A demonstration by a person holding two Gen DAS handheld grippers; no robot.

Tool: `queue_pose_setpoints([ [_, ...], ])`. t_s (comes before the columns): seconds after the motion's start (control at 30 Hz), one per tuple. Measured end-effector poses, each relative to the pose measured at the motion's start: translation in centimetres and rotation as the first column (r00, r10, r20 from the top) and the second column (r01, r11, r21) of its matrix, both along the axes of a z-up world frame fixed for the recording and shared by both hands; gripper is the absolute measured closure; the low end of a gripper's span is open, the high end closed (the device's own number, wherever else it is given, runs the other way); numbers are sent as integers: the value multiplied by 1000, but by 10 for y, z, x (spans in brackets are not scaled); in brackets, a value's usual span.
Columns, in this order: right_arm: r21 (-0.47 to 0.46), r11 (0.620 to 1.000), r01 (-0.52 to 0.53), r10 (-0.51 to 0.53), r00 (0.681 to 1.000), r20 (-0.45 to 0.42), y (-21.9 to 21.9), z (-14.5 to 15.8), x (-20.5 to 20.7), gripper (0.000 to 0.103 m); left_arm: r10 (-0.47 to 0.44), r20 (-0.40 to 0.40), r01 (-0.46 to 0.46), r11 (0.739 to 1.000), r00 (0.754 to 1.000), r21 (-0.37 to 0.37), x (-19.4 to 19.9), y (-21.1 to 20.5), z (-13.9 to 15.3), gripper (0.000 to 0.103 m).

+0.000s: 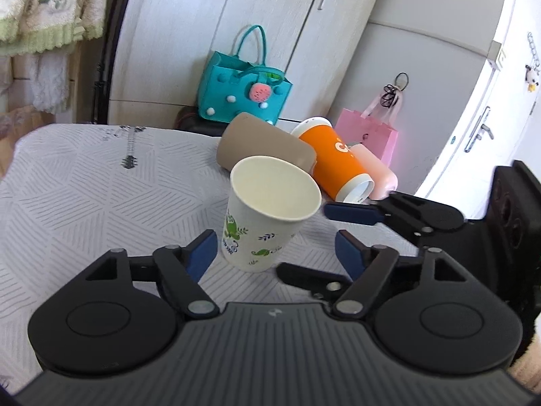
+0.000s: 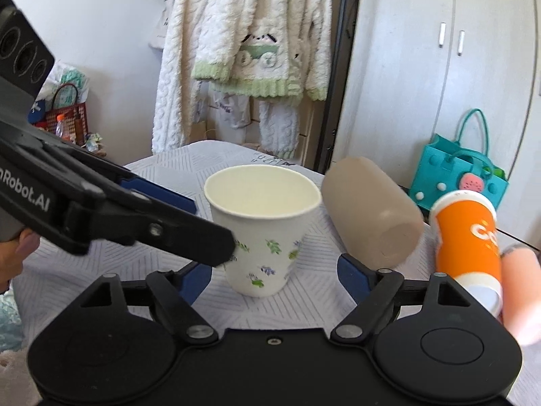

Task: Flip cup upright
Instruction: 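Open the right gripper and withdraw it from the cup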

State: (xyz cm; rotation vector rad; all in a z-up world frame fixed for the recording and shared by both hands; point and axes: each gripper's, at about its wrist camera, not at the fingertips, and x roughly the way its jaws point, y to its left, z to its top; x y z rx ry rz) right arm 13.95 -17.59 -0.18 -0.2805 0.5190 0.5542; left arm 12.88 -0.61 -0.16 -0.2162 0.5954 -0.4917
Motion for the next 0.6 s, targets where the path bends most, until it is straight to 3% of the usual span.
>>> queue_pose_setpoints([
  [0.17,30,993,118,-118,993,-10,-15,14,-16,18,68,59,-73,994,996,87,-22,-4,16,23],
  [0.4,118,967,227,-228,974,-10,-41,39,-42,18,82,128,-105,977,988,187,-47,-7,46,9],
  [0.6,138,948,286,-293,956,32,-52,52,-63,17,117,105,-131,981,988,140,-66,-3,54,1],
])
